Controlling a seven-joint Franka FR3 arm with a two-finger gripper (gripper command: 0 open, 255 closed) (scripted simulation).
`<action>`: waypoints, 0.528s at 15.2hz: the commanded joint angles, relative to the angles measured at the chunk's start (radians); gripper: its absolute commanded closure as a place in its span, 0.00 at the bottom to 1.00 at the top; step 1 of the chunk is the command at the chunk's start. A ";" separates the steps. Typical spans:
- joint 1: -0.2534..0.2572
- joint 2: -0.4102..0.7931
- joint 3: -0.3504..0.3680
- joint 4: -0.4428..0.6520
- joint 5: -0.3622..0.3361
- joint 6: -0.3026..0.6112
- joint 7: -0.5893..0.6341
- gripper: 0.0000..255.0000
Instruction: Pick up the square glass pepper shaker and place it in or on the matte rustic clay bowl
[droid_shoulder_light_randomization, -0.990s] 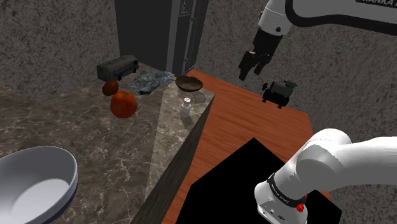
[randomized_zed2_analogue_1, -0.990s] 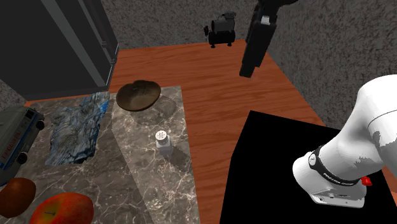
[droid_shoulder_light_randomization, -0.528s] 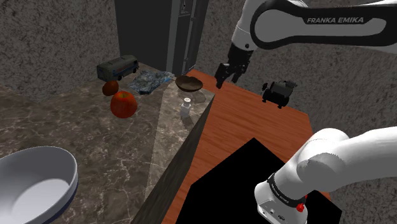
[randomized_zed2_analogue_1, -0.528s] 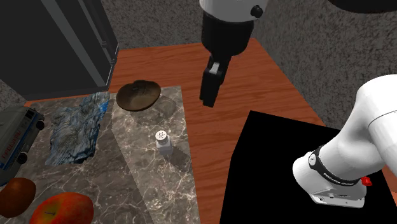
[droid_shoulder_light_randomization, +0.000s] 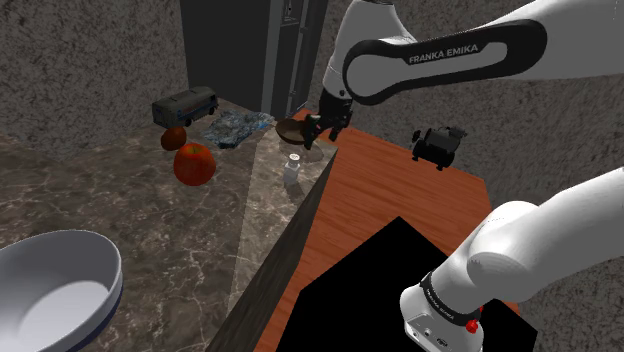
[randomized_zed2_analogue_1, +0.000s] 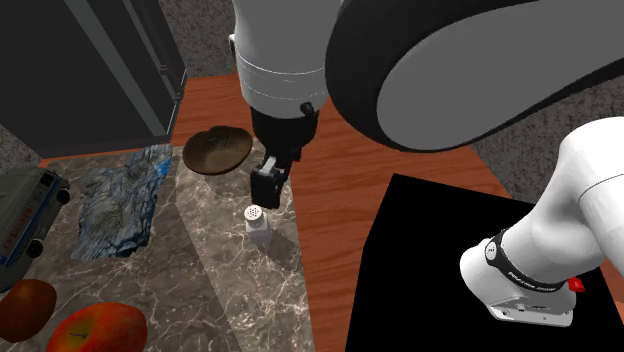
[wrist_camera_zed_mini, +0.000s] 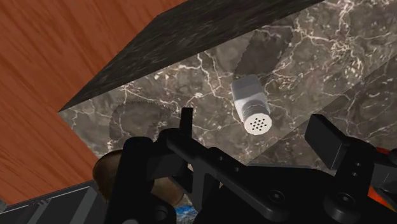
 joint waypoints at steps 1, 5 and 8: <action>0.001 0.073 0.011 0.020 -0.003 0.063 0.015 0.00; 0.006 0.211 0.033 0.077 -0.020 0.160 0.054 0.00; 0.005 0.240 0.033 0.065 -0.028 0.200 0.059 0.00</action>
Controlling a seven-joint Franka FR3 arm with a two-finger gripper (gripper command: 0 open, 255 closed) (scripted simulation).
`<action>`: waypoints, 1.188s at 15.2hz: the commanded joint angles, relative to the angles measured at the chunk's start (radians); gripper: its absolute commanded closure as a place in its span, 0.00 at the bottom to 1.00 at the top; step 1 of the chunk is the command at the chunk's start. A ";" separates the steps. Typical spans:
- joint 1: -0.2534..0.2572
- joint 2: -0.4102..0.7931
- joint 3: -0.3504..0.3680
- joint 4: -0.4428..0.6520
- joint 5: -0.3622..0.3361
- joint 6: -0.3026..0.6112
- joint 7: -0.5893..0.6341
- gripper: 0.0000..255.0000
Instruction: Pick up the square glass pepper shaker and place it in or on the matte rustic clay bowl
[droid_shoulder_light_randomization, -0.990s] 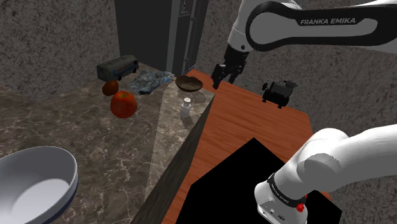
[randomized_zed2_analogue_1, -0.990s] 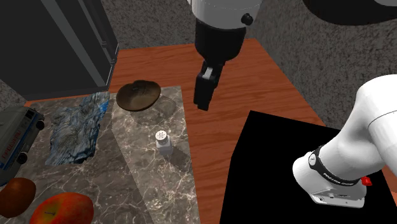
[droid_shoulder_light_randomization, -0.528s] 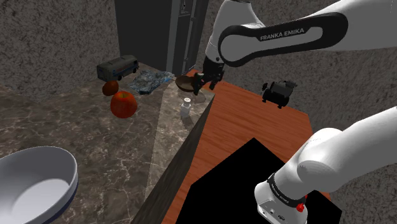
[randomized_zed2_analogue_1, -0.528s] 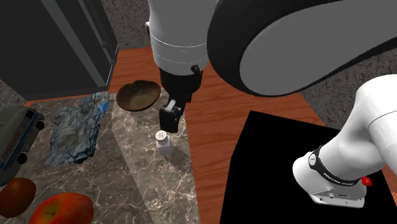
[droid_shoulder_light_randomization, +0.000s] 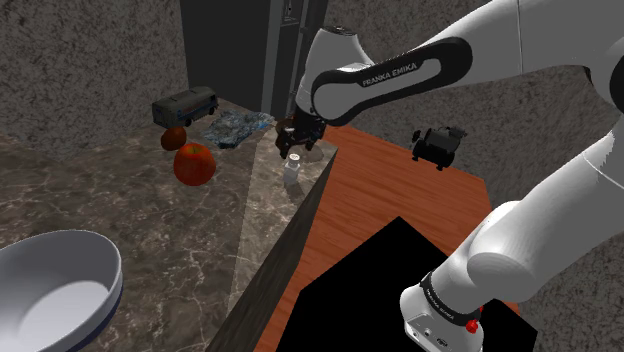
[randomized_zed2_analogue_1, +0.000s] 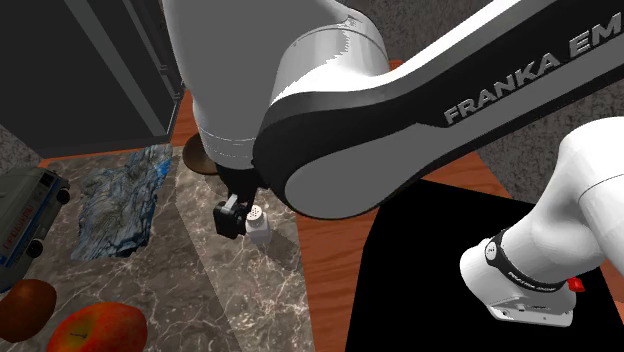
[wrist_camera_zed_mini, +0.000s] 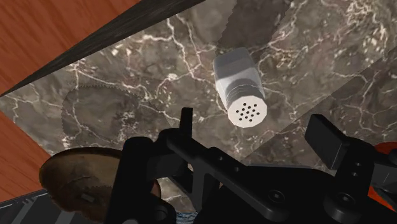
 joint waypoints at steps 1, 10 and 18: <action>-0.001 0.021 0.001 -0.004 -0.005 0.026 0.005 0.00; -0.002 0.058 0.001 -0.015 -0.017 0.074 0.013 0.00; -0.002 0.058 0.001 -0.015 -0.017 0.074 0.013 1.00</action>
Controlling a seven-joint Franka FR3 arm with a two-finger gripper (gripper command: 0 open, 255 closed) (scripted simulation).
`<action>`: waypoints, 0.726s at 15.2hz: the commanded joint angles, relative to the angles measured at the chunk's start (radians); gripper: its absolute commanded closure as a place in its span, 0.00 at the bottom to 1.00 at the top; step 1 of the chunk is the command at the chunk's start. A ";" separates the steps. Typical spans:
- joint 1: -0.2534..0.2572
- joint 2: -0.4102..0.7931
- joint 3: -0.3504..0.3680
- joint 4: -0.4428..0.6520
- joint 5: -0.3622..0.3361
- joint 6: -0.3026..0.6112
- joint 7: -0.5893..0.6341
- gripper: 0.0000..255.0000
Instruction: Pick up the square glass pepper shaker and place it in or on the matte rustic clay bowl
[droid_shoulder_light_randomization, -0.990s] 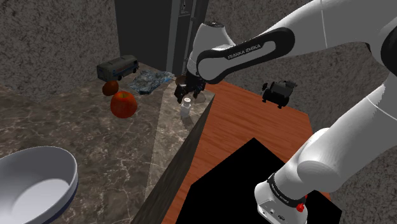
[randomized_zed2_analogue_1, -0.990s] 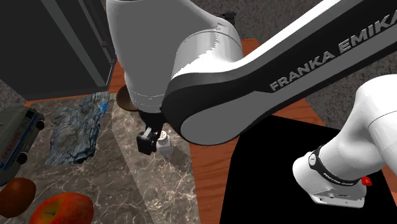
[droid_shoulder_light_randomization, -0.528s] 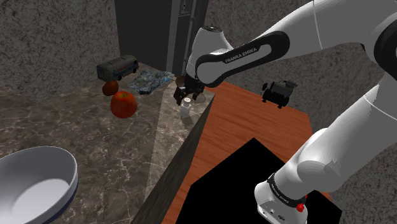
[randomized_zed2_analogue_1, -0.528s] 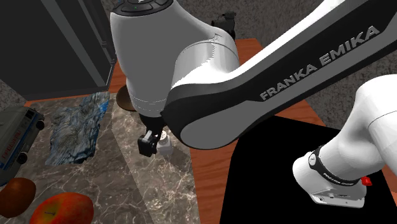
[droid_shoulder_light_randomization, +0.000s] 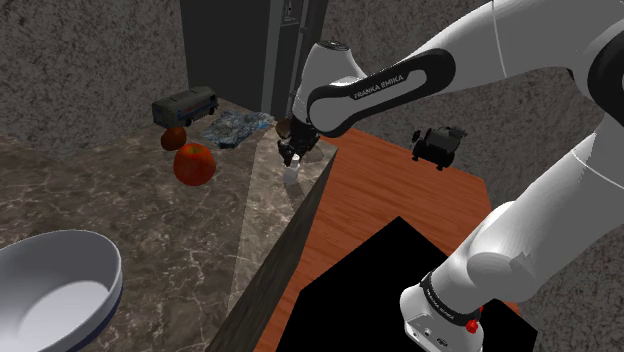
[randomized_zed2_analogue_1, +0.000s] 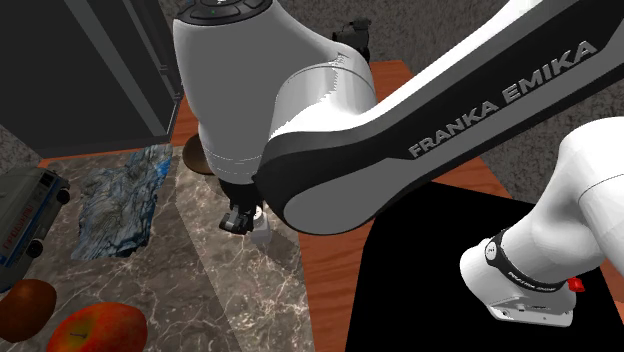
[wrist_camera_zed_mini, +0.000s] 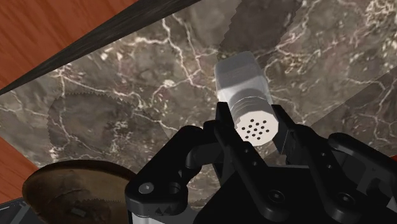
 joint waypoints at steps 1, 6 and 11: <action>0.000 0.000 0.000 0.000 0.000 0.000 0.000 1.00; 0.000 -0.017 0.000 0.011 0.006 -0.027 -0.005 1.00; 0.001 -0.055 -0.002 0.042 0.018 -0.096 -0.015 1.00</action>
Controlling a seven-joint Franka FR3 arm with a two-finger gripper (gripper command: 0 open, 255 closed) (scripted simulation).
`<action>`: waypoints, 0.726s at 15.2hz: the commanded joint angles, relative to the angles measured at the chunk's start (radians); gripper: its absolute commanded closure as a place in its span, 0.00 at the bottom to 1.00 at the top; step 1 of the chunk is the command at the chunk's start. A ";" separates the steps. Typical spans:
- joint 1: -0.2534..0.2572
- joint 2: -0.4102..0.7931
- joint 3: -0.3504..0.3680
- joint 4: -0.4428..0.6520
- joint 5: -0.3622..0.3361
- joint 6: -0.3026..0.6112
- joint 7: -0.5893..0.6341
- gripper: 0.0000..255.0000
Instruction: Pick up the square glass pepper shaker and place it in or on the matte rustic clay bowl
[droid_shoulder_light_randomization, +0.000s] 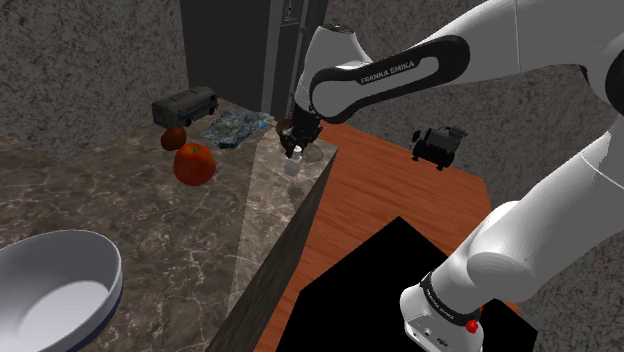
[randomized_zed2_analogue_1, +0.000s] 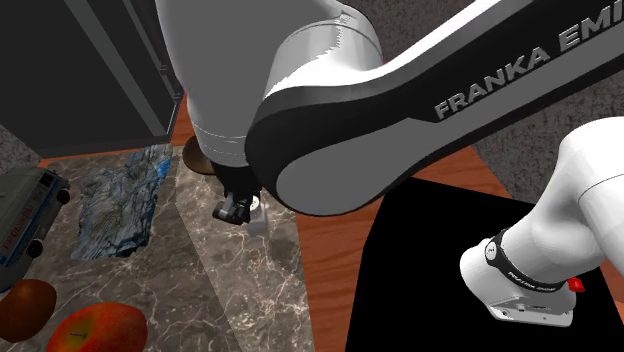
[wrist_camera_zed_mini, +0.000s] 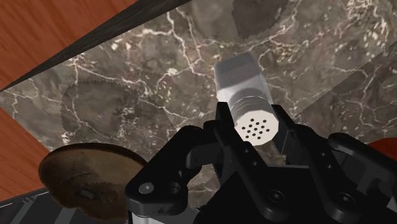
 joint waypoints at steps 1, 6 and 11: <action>0.001 -0.015 0.000 0.014 0.004 -0.029 -0.003 1.00; 0.002 -0.046 -0.002 0.052 0.013 -0.098 -0.011 1.00; 0.002 -0.072 -0.004 0.094 0.019 -0.166 -0.018 1.00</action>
